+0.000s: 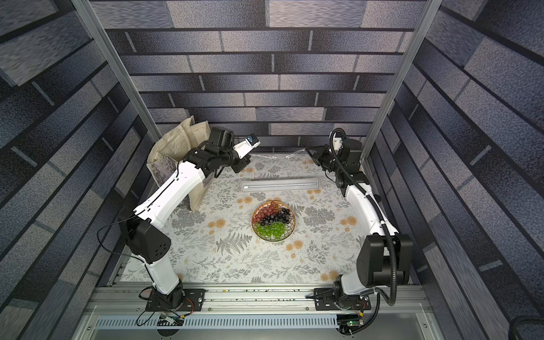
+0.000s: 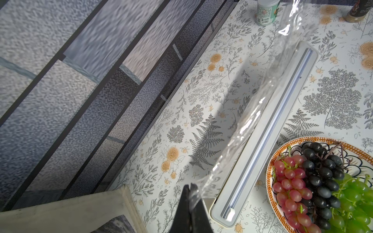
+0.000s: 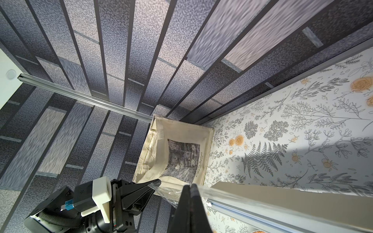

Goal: Wrap the plate with plastic wrap
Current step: Pull the plastic wrap from the plastic wrap cutting box.

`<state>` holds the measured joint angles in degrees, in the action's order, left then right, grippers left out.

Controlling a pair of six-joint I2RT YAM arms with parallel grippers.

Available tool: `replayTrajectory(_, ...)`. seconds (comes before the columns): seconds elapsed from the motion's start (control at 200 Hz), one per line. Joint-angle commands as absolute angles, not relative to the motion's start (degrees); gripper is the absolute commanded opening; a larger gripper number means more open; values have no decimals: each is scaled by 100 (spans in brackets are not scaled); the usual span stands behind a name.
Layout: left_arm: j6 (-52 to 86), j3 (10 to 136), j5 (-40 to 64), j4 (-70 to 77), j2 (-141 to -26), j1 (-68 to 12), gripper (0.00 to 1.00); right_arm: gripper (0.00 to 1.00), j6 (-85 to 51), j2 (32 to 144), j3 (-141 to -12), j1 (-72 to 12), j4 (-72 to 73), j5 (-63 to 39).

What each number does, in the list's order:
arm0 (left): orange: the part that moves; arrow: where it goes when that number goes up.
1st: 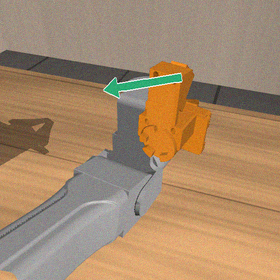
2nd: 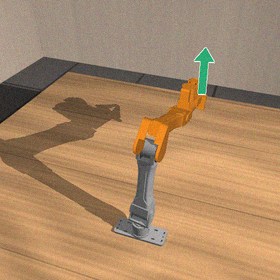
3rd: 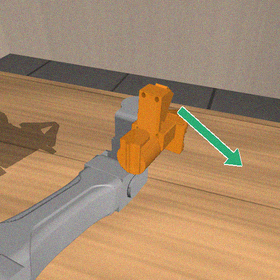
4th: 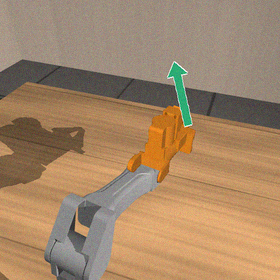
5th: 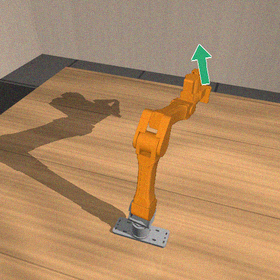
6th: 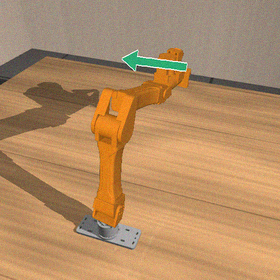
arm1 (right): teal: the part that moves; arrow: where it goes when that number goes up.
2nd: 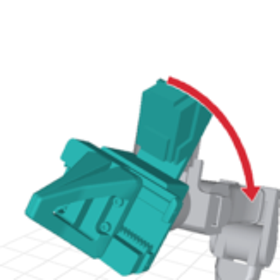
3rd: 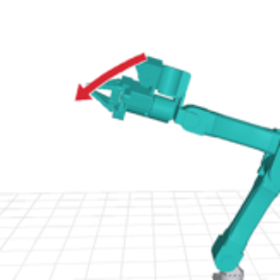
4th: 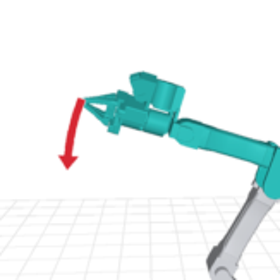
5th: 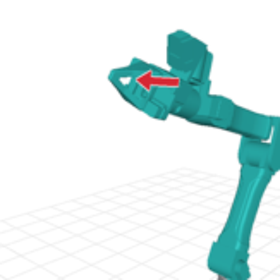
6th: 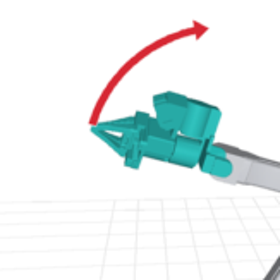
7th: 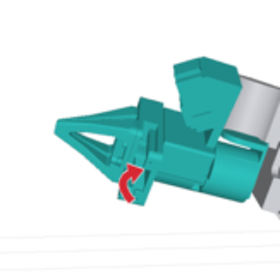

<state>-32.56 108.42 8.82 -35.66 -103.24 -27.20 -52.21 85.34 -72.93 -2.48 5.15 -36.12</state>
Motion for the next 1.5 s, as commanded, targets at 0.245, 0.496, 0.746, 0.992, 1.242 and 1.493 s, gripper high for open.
replayTrajectory(0.245, -3165, 11086, 879, -3437, -10277, -2751, 1, 0, -5102, 8301, -7455, -201, 712, -3656)
replayTrajectory(0.496, -3164, 11095, 863, -3424, -10274, -2751, 1, 0, -5099, 8298, -7494, -196, 712, -3639)
replayTrajectory(0.746, -3155, 11101, 844, -3410, -10254, -2750, 1, 0, -5111, 8306, -7515, -177, 724, -3573)
replayTrajectory(0.992, -3146, 11109, 844, -3410, -10230, -2747, 1, 0, -5139, 8296, -7524, -165, 729, -3565)
replayTrajectory(1.242, -3138, 11158, 844, -3410, -10233, -2751, 1, 0, -5133, 8283, -7572, -138, 725, -3548)
replayTrajectory(1.493, -3142, 11258, 844, -3462, -10259, -2746, 1, 0, -5133, 8300, -7618, -132, 714, -3580)
